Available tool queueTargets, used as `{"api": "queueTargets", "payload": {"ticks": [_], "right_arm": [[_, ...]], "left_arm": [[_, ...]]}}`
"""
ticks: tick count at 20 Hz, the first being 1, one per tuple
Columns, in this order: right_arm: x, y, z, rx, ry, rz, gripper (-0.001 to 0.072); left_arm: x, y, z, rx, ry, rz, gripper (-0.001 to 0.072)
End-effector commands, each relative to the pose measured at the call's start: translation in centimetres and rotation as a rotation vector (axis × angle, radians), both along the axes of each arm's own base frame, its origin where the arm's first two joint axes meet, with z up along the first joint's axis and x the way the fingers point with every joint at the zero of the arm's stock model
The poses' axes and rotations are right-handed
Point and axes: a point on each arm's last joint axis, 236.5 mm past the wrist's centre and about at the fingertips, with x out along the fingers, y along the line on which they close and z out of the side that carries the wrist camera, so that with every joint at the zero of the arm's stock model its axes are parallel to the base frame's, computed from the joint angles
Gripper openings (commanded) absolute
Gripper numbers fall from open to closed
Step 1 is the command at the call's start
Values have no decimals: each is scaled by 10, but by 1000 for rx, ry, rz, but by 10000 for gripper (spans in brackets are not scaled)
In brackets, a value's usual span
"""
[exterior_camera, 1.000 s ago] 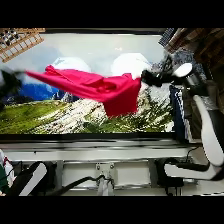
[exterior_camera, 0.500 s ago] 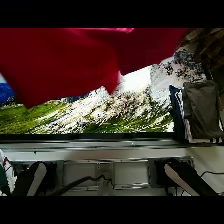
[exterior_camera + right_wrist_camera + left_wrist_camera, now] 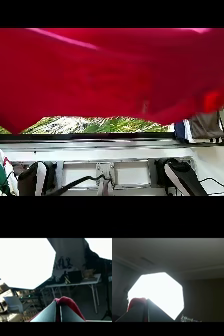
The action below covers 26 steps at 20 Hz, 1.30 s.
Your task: Fold the clothes and pants, and hang the long-sleeved shirts on hangers.
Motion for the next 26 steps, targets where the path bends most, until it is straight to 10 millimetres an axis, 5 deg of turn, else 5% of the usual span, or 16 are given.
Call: {"api": "queueTargets", "payload": {"ticks": [1,4,9,15,17,21,24,26], "right_arm": [[-2,-13,-7,-33,25,-68,29],[52,-27,-42,-82,162,-135,29],[193,-8,-146,-62,483,-40,29],[327,3,-309,-20,799,7,29],[360,10,-365,17,874,20,30],[403,22,-459,37,967,12,30],[429,18,-495,58,946,-26,30],[441,8,-500,75,914,-56,30]], "left_arm": [[-4,-8,-3,47,12,23,1],[43,10,-41,66,195,42,0],[147,34,-154,91,619,-116,0],[275,51,-361,296,1148,-96,0],[310,61,-419,324,1251,-48,0],[373,70,-493,258,1281,-3,-1],[402,64,-540,245,1294,19,-1],[412,57,-560,237,1304,18,-1]]}}
